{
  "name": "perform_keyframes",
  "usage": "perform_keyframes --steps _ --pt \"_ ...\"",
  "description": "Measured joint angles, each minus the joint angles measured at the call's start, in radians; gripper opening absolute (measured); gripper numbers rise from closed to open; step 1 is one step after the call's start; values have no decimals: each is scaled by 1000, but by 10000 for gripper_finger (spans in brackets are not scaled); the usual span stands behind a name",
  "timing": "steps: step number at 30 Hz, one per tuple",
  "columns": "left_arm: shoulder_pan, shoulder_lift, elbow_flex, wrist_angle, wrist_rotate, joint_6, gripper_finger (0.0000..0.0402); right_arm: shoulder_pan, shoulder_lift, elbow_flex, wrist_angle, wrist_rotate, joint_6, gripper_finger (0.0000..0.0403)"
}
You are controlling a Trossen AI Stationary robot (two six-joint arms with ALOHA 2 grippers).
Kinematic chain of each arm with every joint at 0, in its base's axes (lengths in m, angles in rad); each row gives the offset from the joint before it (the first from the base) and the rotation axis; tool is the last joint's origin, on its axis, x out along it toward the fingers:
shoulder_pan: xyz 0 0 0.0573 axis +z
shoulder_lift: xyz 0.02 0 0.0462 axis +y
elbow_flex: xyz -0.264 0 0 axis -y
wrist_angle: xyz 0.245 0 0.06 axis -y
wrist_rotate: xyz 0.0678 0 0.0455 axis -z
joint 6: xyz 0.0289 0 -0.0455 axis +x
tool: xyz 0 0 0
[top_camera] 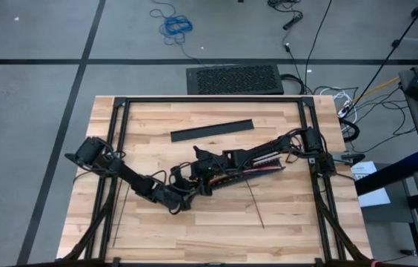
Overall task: Ziptie cables
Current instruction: Put the ziptied cables into the black cable duct
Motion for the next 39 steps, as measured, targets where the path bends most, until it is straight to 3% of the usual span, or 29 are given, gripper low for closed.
perform_keyframes --steps 12,32,39 --pt "1 19 6 -7 42 53 1 -11 25 0 65 3 -5 0" --pt "-1 20 6 -7 64 53 0 -4 35 3 -85 32 -4 0" --pt "-3 20 5 -6 65 52 0 11 36 2 -63 32 -59 0"
